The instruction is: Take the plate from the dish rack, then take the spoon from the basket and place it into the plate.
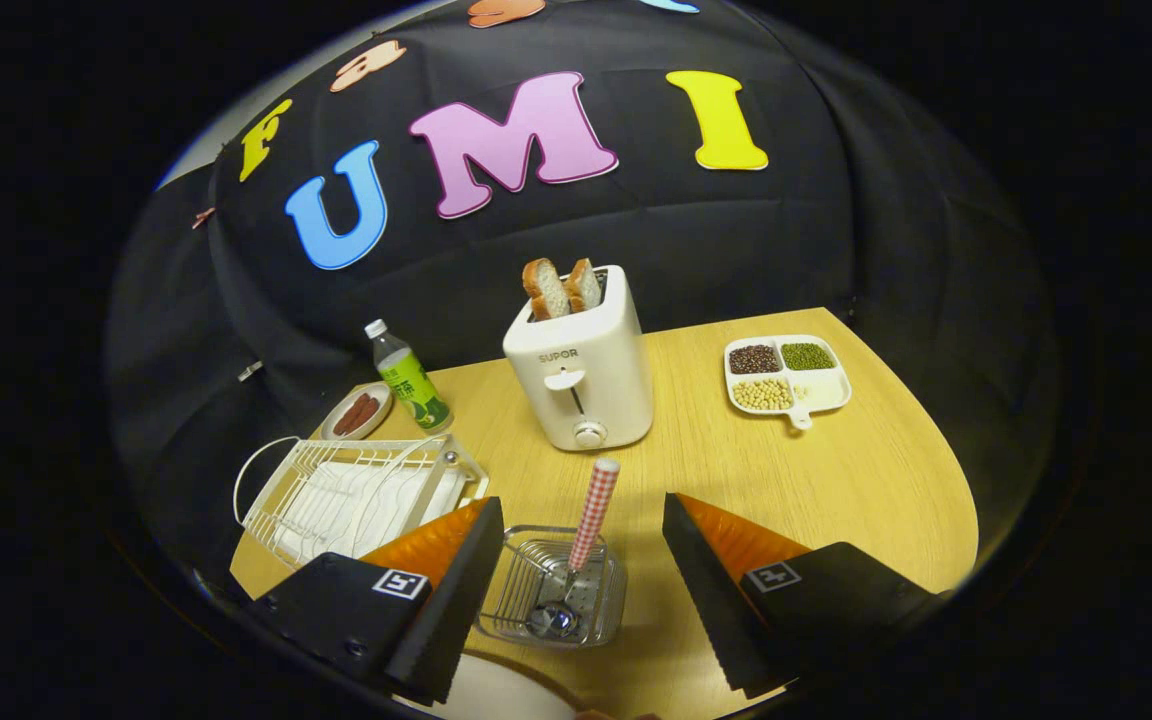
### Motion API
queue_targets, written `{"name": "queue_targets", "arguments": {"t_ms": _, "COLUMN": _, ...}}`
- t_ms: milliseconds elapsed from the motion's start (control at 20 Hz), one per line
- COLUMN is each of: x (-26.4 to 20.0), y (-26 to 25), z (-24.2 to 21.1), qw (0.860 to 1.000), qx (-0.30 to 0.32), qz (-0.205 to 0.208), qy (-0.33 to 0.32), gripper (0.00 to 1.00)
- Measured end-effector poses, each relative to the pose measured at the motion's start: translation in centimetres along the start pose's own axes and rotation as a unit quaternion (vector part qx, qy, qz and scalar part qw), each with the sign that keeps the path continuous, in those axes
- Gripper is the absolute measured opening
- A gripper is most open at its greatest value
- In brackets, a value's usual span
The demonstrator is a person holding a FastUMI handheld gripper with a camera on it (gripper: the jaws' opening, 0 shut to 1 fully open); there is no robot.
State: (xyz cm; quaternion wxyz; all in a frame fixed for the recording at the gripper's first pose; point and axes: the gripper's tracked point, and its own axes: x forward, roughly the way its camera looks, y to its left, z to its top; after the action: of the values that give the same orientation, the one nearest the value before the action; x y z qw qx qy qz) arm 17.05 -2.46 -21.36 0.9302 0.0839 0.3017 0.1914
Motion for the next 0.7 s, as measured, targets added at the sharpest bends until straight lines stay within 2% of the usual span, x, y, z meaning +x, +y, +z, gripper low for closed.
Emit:
{"name": "queue_targets", "arguments": {"t_ms": 250, "x": 3.8, "y": -0.7, "z": 0.2, "qw": 1.000, "qx": -0.013, "qz": -0.023, "qy": 0.007, "gripper": 0.97}}
{"name": "queue_targets", "arguments": {"t_ms": 400, "x": 5.3, "y": -0.5, "z": -0.3, "qw": 1.000, "qx": 0.005, "qz": -0.018, "qy": 0.025, "gripper": 0.82}}
{"name": "queue_targets", "arguments": {"t_ms": 450, "x": 5.6, "y": -0.4, "z": -0.5, "qw": 0.999, "qx": 0.008, "qz": -0.018, "qy": 0.030, "gripper": 0.81}}
{"name": "queue_targets", "arguments": {"t_ms": 500, "x": 5.9, "y": -0.7, "z": -0.8, "qw": 0.999, "qx": 0.005, "qz": -0.023, "qy": 0.034, "gripper": 0.70}}
{"name": "queue_targets", "arguments": {"t_ms": 600, "x": 6.0, "y": -0.8, "z": -1.4, "qw": 0.999, "qx": 0.000, "qz": -0.023, "qy": 0.045, "gripper": 0.52}}
{"name": "queue_targets", "arguments": {"t_ms": 650, "x": 6.1, "y": -0.7, "z": -1.7, "qw": 0.998, "qx": 0.003, "qz": -0.021, "qy": 0.052, "gripper": 0.48}}
{"name": "queue_targets", "arguments": {"t_ms": 700, "x": 6.1, "y": -0.5, "z": -1.7, "qw": 0.998, "qx": 0.008, "qz": -0.019, "qy": 0.056, "gripper": 0.38}}
